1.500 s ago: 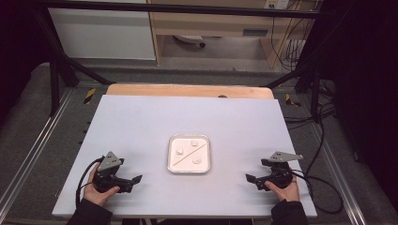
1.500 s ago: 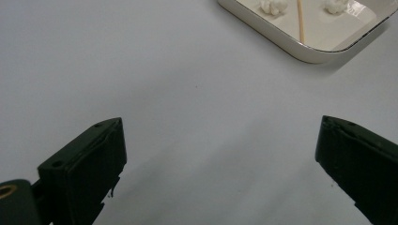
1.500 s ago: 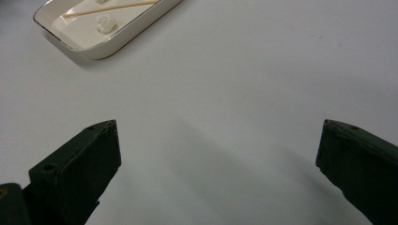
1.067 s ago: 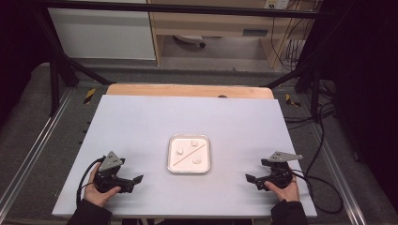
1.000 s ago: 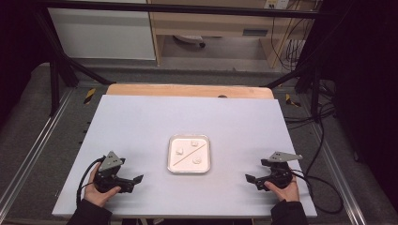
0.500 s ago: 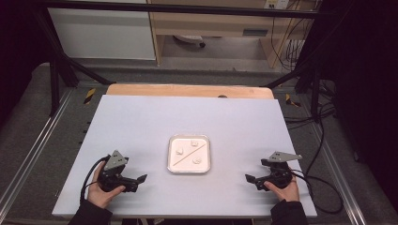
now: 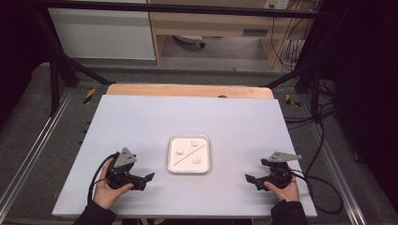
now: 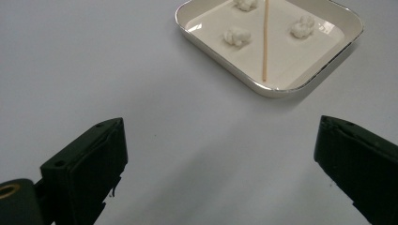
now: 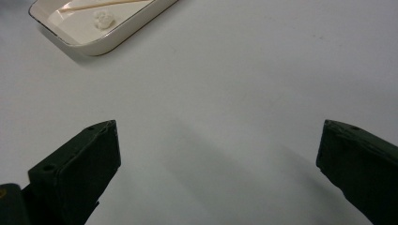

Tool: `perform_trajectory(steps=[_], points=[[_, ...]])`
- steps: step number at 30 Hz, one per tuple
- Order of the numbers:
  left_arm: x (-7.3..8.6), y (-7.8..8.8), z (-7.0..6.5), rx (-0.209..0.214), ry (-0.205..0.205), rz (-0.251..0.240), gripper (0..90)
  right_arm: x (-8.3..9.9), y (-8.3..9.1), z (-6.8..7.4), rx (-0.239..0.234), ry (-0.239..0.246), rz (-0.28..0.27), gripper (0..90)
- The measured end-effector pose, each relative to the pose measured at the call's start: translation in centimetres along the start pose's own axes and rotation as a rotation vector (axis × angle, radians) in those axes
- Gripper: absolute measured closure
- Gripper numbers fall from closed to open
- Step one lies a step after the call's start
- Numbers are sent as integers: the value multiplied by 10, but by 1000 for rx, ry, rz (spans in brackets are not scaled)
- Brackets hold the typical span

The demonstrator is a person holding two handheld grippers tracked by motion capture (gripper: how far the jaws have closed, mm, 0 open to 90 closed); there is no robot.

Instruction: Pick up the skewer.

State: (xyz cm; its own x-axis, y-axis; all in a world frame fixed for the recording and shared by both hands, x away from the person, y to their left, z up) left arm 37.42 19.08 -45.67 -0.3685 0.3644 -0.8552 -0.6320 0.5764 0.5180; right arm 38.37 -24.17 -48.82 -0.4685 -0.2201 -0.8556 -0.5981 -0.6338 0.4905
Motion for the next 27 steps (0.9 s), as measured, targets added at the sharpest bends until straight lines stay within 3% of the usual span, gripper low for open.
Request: perform_trajectory(steps=[8, 18, 27], points=[[-16, -12, -14, 26, -28, 12, 32, 0, -1, 0, -1, 0, 4, 8], [-36, -44, -33, 50, -54, 57, 45, 1, 0, 0, -2, 4, 6, 8], [-48, -68, -40, 54, -46, 99, 138, 1, -1, 0, -1, 7, 9, 8]])
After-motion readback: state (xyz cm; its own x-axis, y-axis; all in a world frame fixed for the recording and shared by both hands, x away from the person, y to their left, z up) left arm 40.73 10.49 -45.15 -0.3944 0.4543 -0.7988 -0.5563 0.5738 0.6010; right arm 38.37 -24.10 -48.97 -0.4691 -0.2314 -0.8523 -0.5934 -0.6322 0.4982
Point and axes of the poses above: each handheld gripper's, and its own axes: y roughly backward along the jaws, x roughly out of its underside, z roughly to its left, the point moved 6 cm from there along -y, roughly forward along the jaws, and after that the axes turned 9 degrees about -z, right-handed, at the moved point
